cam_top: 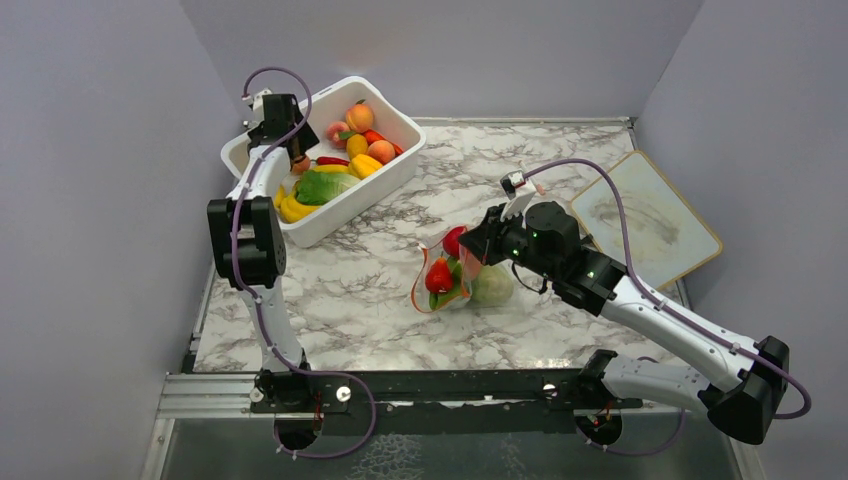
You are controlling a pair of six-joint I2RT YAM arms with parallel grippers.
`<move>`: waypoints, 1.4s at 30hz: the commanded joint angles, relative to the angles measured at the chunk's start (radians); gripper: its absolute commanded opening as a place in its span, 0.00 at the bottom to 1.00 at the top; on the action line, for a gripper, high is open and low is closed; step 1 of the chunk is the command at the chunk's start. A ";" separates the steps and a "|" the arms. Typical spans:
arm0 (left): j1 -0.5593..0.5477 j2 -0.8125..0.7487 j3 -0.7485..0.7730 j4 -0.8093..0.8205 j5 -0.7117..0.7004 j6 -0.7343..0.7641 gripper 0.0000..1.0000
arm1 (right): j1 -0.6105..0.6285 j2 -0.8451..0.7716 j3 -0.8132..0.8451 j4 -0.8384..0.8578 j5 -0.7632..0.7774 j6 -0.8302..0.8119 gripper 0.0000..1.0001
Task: Place the food in the zip-top bag and seal the zipper
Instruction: Pick up the fake fruit from the bin.
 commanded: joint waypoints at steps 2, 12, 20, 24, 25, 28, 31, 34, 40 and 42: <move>0.006 0.034 -0.014 0.000 -0.041 -0.054 0.79 | 0.001 -0.013 0.000 0.044 0.001 -0.003 0.01; 0.005 0.115 0.044 0.018 -0.071 -0.042 0.79 | 0.002 -0.013 0.005 0.043 0.014 -0.015 0.01; 0.006 0.159 0.090 0.033 -0.080 -0.062 0.79 | 0.002 -0.020 0.003 0.044 0.029 -0.024 0.01; 0.006 0.188 0.118 0.036 -0.097 -0.060 0.78 | 0.001 -0.018 0.007 0.047 0.033 -0.028 0.01; 0.007 0.196 0.127 0.036 -0.097 -0.057 0.78 | 0.002 -0.017 0.009 0.047 0.034 -0.030 0.01; 0.006 0.218 0.151 0.031 -0.096 -0.048 0.77 | 0.002 -0.016 0.010 0.049 0.038 -0.036 0.01; 0.007 0.230 0.158 0.027 -0.097 -0.049 0.77 | 0.002 -0.013 0.015 0.046 0.039 -0.038 0.01; 0.007 0.240 0.160 0.027 -0.104 -0.050 0.77 | 0.002 -0.014 0.016 0.047 0.041 -0.038 0.01; 0.007 0.263 0.168 0.037 -0.079 -0.018 0.72 | 0.002 -0.016 0.012 0.042 0.047 -0.036 0.01; 0.007 0.256 0.158 0.046 -0.071 -0.011 0.68 | 0.002 -0.020 0.011 0.040 0.052 -0.036 0.01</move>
